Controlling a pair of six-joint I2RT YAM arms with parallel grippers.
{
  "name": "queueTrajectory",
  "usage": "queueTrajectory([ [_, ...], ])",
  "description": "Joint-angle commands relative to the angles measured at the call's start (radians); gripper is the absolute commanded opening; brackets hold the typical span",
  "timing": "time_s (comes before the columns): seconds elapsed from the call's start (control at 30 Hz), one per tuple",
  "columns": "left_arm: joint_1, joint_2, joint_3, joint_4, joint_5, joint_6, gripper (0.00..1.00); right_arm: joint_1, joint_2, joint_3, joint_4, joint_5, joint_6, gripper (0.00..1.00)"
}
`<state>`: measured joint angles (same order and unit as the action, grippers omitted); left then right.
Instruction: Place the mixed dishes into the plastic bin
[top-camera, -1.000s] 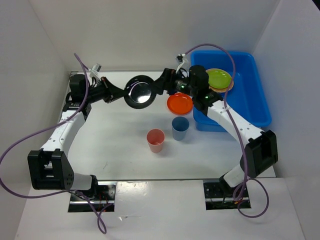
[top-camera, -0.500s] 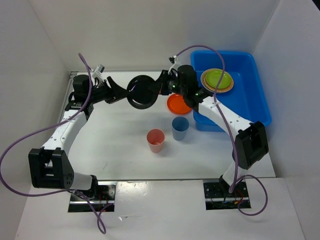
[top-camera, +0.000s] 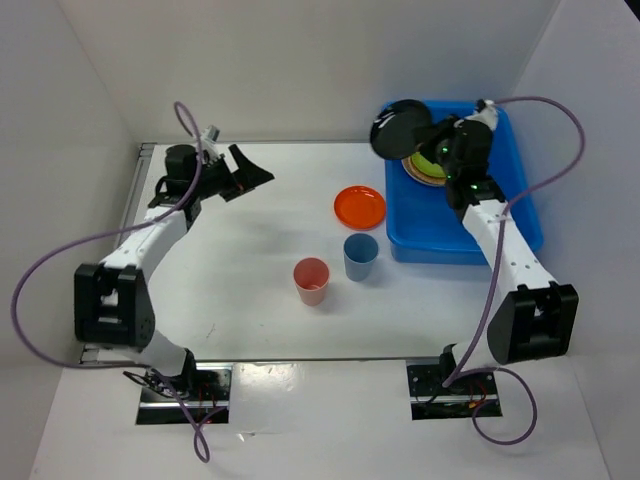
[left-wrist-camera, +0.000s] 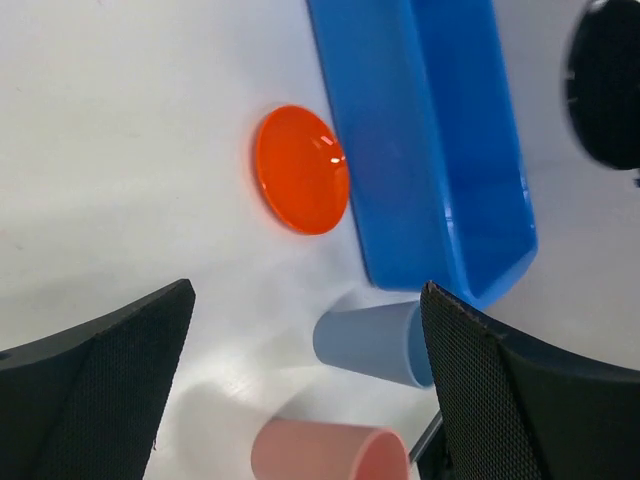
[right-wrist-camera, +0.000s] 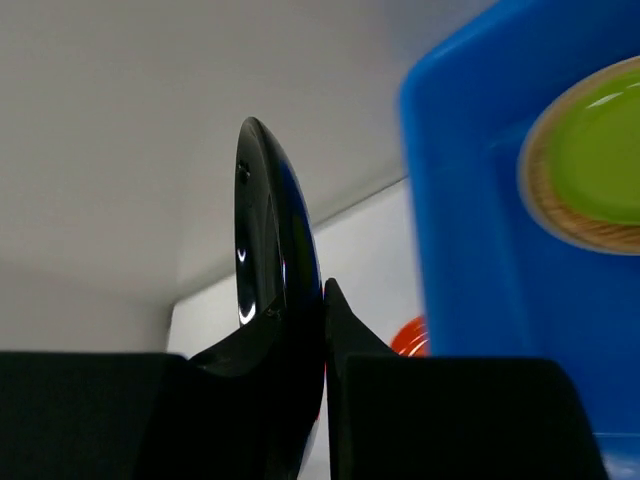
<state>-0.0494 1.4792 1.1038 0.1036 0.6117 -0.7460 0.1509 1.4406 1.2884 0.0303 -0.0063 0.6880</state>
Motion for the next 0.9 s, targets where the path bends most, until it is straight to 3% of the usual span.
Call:
queueTrajectory([
  [0.0,-0.062,0.173,0.059,0.073,-0.026,-0.003,1.0,-0.111,-0.034,-0.081,0.106,0.115,0.109,0.0],
  [0.27,-0.132,0.495,0.211,0.168,-0.087,-0.003,1.0,-0.33,0.182,-0.115,0.232,0.069,0.218,0.0],
  [0.63,-0.208,0.727,0.424,0.168,-0.087,0.016,1.0,-0.34,0.617,0.178,0.243,0.055,0.251,0.0],
  [0.8,-0.228,0.78,0.461,0.159,-0.089,0.025,1.0,-0.34,0.669,0.207,0.243,0.066,0.274,0.0],
  [0.87,-0.228,0.808,0.472,0.159,-0.075,0.025,1.0,-0.34,0.693,0.245,0.217,0.066,0.265,0.11],
])
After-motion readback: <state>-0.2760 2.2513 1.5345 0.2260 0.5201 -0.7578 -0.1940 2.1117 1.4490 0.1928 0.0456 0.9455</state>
